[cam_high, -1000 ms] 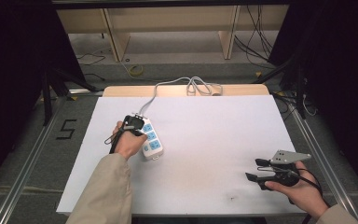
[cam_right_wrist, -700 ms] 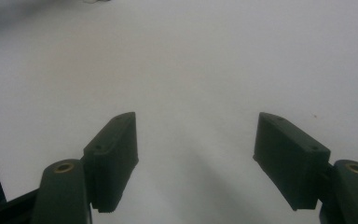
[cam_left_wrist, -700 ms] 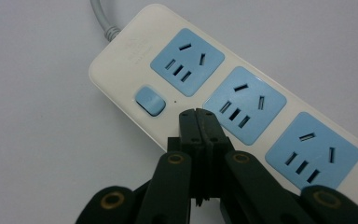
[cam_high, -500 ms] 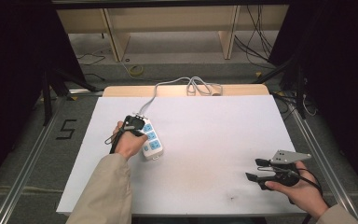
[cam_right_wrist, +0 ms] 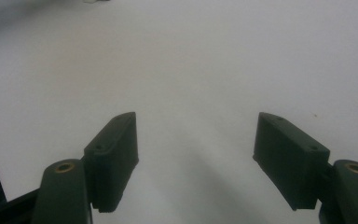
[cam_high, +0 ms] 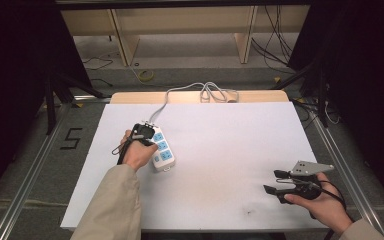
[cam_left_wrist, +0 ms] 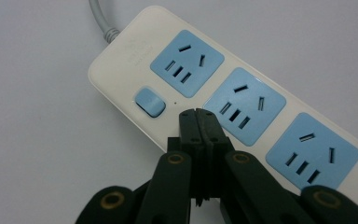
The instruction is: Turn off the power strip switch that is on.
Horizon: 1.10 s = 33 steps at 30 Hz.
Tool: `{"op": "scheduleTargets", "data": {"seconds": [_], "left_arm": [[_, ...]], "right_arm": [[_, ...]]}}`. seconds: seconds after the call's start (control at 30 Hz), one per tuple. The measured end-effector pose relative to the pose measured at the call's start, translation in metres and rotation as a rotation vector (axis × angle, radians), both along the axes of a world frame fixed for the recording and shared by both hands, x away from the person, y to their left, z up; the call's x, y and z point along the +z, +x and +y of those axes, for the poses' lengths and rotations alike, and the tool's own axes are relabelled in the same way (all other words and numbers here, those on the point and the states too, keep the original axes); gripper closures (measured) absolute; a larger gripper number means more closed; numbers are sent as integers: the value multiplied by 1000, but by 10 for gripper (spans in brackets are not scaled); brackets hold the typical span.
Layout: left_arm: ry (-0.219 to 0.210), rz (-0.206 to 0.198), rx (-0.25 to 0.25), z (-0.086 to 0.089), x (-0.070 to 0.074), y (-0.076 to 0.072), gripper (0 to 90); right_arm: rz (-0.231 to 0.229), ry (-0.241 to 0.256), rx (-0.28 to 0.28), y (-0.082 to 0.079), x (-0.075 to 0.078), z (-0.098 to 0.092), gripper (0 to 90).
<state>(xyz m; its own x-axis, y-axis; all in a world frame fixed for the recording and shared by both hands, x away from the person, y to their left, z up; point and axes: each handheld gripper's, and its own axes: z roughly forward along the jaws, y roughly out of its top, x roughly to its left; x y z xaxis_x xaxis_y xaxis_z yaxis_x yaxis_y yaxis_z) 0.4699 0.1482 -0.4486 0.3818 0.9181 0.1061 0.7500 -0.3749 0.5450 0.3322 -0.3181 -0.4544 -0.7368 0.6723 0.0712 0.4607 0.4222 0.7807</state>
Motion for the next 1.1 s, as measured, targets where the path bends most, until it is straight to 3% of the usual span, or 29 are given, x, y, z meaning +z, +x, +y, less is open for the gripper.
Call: {"op": "scheduleTargets", "data": {"seconds": [0.93, 1.0, 1.1], "left_arm": [[1, -1, -2, 1, 0, 0, 900], [6, -24, 5, 1, 1, 0, 900], [7, -15, 4, 3, 2, 0, 900]], "right_arm": [[-3, 3, -4, 0, 0, 0, 307], [-2, 2, -5, 1, 0, 0, 307], [-3, 4, -5, 1, 0, 0, 307]]}}
